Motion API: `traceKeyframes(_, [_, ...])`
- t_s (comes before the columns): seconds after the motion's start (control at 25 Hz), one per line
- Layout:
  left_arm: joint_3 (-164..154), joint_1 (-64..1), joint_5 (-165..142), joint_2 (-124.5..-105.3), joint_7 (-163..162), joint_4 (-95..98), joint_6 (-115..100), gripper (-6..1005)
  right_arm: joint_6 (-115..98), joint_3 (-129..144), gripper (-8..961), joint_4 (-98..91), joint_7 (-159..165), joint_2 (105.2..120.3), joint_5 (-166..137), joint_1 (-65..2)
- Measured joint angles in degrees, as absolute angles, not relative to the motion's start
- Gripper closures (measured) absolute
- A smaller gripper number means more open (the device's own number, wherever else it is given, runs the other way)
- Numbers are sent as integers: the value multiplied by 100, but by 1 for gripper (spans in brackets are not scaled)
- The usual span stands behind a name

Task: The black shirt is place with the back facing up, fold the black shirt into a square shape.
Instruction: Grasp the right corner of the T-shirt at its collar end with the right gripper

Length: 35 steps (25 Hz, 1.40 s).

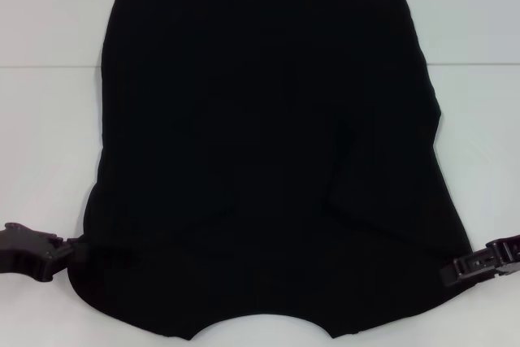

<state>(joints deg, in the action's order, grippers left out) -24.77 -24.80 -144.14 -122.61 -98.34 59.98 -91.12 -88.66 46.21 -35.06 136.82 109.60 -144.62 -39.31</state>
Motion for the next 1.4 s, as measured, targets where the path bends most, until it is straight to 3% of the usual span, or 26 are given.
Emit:
traceKeyframes(0.44, [-2466,-2533,-14414,-12247,-9817,5915,-9089,977,-8951,4606,59,-3546,13661,11061,-14439,-4044])
traceKeyframes(0.68, [-2479,-2543,-14414,-12243,-9817,5914,-9055,977,-8818,4439,141,-3559,13656,11054,-14425,-4024])
traceKeyframes(1.12, [-2479,-2546,-14413,-12247,-9819,5915,-9074,978,-8771,4373,624,-3612,13642,11119,-14421,-3933])
traceKeyframes(1.4, [-2455,-2549,-14413,-12263,-9866,5933,-9231,978,-8819,4232,786,-3942,13540,11199,-14380,-3688])
